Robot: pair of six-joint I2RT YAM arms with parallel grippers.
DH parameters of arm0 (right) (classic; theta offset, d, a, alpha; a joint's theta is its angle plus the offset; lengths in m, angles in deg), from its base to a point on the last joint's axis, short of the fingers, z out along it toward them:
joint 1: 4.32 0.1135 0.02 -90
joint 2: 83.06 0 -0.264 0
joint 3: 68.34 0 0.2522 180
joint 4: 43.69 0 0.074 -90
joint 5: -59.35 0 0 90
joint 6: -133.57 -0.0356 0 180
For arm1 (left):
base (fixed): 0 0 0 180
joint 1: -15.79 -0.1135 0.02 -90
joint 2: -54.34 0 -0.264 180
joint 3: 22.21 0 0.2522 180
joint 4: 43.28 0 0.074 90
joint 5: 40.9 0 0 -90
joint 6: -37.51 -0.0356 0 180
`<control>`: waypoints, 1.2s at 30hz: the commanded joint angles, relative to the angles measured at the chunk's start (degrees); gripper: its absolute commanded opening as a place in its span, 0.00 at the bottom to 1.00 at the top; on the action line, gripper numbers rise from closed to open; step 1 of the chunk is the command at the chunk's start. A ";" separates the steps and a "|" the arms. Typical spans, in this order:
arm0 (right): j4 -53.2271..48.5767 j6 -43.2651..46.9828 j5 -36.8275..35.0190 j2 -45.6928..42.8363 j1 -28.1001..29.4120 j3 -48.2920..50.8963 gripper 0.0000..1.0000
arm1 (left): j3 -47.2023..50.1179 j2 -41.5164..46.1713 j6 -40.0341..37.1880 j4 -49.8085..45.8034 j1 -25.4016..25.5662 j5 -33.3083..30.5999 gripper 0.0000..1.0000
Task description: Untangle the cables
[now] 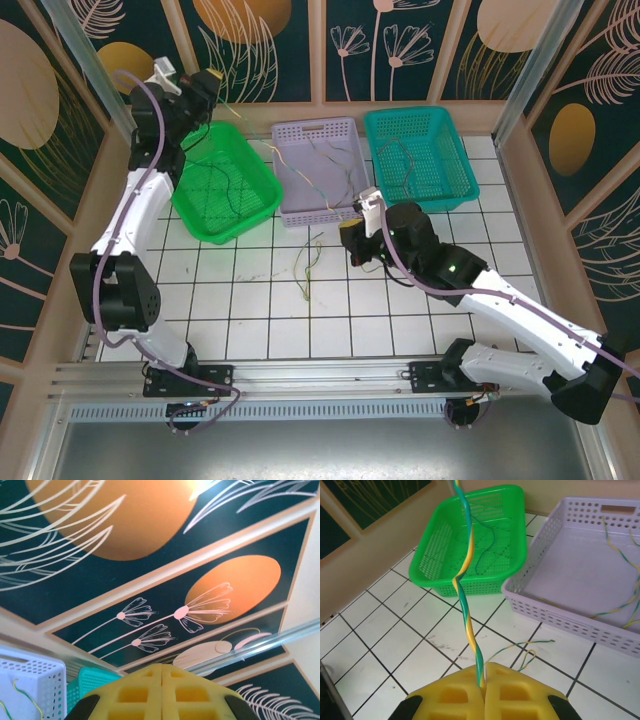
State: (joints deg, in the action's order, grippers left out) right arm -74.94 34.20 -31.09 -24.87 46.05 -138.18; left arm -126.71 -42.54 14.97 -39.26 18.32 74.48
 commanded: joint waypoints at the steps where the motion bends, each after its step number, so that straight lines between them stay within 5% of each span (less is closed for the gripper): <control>1: -14.41 1.10 6.03 -2.83 0.47 2.72 0.00 | -6.25 -2.69 -6.97 10.20 -6.61 -10.45 0.00; 9: -13.26 -3.30 17.63 -3.30 -3.51 5.41 0.00 | -9.36 -7.45 -4.98 16.72 -7.61 -10.06 0.00; 13: -6.34 -9.65 22.98 -3.83 -14.89 5.25 0.00 | -7.92 -8.58 -0.13 15.01 -6.25 -6.94 0.00; 17: 2.32 -19.84 26.56 1.35 -27.61 2.53 0.00 | -0.35 -4.13 -3.87 6.35 -1.83 -13.52 0.00; 21: 7.22 -29.16 24.74 12.45 -32.79 -4.99 0.00 | 3.13 -2.32 -2.29 -11.17 4.27 -26.67 0.00; 29: 4.93 -39.97 17.70 41.99 -33.14 -32.49 0.00 | 4.68 -5.84 5.98 -23.43 13.21 -38.76 0.00; 36: 0.34 -39.27 17.57 62.42 -31.79 -55.02 0.00 | 2.41 -12.76 12.24 -23.02 16.49 -33.13 0.13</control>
State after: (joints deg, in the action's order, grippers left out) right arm -71.27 -4.46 -12.62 32.97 13.27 -185.54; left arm -122.67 -52.18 23.62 -60.78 33.75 39.77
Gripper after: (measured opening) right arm 0.056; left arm 0.123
